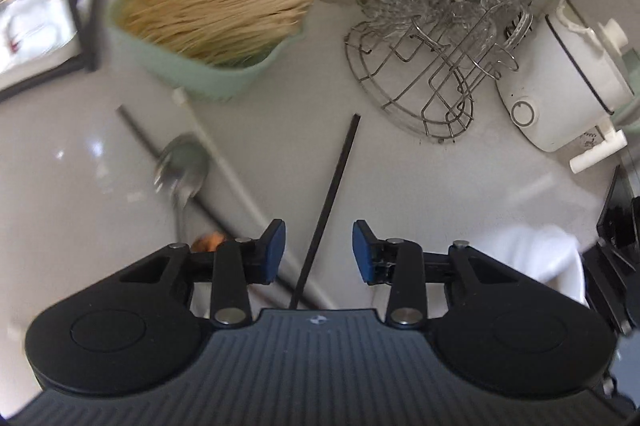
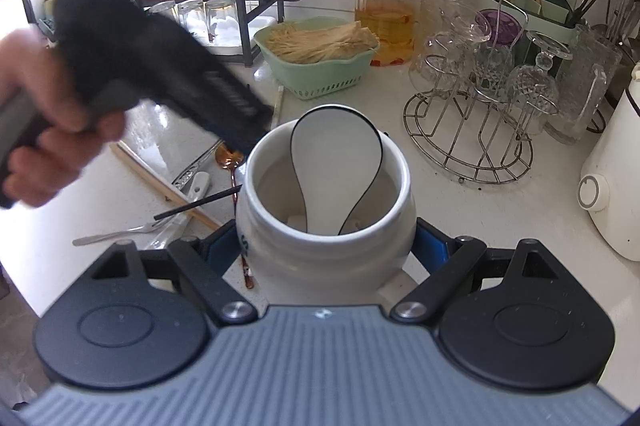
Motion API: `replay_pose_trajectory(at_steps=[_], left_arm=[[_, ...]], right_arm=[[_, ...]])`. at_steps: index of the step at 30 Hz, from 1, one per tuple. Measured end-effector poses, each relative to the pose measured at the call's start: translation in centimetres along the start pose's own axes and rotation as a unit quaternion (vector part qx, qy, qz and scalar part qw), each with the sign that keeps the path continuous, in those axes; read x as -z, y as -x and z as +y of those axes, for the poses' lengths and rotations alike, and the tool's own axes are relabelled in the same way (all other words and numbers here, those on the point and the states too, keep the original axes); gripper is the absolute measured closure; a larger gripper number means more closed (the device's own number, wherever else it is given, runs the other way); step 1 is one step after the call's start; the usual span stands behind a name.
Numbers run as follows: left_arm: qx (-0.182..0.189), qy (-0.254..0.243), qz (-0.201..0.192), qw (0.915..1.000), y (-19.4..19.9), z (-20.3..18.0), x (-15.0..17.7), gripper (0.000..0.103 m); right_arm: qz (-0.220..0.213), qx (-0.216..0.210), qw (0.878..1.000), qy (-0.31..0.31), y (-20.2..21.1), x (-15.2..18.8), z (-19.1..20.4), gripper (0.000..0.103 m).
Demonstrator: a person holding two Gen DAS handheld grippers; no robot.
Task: Organize utensils
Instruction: 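Close the left tool on the black chopstick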
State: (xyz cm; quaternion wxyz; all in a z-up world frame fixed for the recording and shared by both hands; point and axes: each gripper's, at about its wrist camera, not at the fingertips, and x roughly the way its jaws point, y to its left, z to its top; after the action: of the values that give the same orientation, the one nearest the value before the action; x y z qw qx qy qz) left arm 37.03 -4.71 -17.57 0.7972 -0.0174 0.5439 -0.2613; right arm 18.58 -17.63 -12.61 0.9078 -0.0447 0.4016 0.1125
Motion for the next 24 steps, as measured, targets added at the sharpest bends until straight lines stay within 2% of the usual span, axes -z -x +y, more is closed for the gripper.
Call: replay_pose_trajectory(at_steps=[10,14,21,24], left_arm=[[0.002,-0.062,0.017,0.9979,-4.8,-2.4,-4.0,0.07],[-0.003,-0.08,0.028,0.9964,-5.8,-3.1,-4.5,0.075],[-0.023,-0.111,0.031,0.993,-6.2,-4.5,-4.6,0.076],[-0.033,-0.111,0.035,0.9926,-6.3,-4.6,-4.7,0.083]], right_arm=[[0.012,0.014,1.0,-0.013,-0.1,-0.2,0.2,0.012],[0.015,0.014,1.0,-0.016,-0.1,-0.3,0.2,0.012],[0.017,0.018,0.999,-0.02,-0.1,-0.4,0.2,0.012],[0.02,0.017,0.999,-0.019,-0.1,-0.5,0.1,0.012]])
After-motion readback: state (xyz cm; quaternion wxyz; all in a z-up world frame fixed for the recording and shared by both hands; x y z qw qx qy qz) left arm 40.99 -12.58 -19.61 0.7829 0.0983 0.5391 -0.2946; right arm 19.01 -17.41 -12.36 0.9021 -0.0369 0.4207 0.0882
